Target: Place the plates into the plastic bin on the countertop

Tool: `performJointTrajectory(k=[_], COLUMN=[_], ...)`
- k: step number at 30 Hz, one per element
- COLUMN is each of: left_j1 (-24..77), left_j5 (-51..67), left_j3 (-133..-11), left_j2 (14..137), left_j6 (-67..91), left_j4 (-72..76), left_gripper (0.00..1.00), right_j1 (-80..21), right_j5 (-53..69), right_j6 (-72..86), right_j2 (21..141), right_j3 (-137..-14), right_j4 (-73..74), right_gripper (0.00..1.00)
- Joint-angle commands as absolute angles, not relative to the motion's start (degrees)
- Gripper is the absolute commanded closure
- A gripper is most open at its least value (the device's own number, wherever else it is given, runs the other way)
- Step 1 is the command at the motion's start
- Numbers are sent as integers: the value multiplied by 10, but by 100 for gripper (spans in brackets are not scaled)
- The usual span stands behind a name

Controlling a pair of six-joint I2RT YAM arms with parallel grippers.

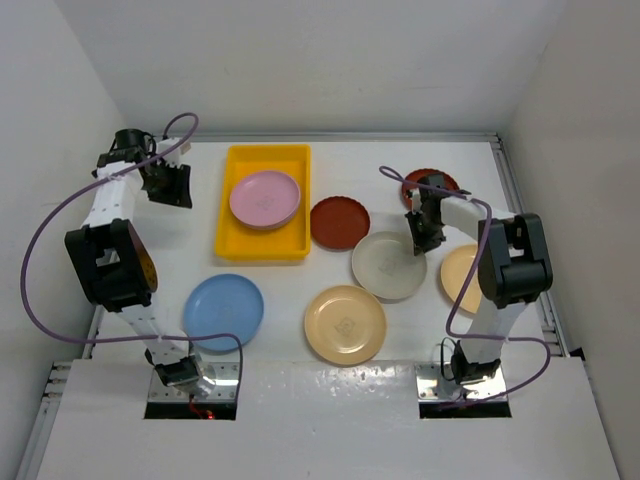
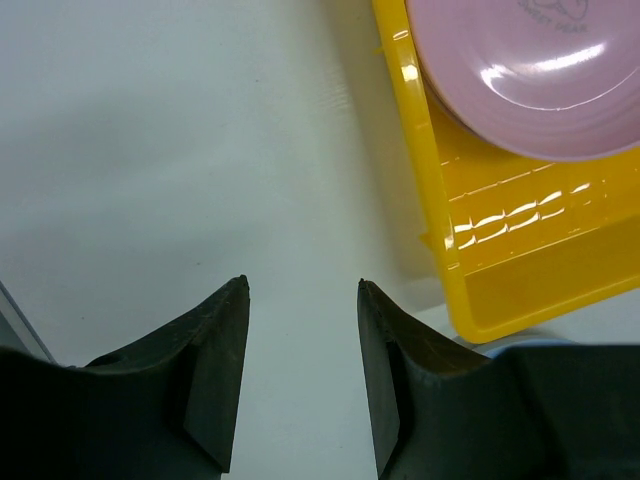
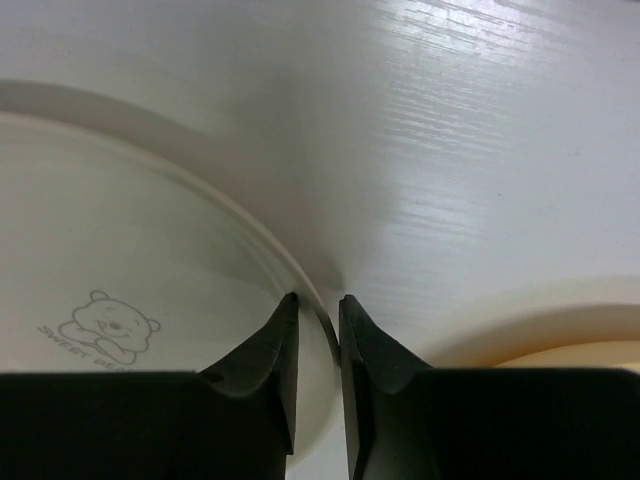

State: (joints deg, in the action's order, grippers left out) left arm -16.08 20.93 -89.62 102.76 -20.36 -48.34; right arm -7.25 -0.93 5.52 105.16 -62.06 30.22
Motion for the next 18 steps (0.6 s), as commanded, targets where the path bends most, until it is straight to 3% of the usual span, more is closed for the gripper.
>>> performJointTrajectory(k=[1, 8, 11, 18], left_j1=[-160, -165, -171, -194], left_j5=[231, 236, 236, 236], left_j3=[-900, -906, -911, -898], left_j2=[999, 1019, 1024, 1029], left_j6=[-211, -211, -211, -206], left_j4=[-476, -471, -471, -466], left_gripper=[50, 50, 50, 50], right_j1=[-74, -70, -64, -103], right_j5=[-23, -20, 52, 101], right_j6=[21, -25, -5, 204], right_j2=[1040, 904, 855, 905], right_j3=[-607, -595, -641, -767], right_j4=[303, 314, 323, 246], right_gripper=[98, 100, 100, 100])
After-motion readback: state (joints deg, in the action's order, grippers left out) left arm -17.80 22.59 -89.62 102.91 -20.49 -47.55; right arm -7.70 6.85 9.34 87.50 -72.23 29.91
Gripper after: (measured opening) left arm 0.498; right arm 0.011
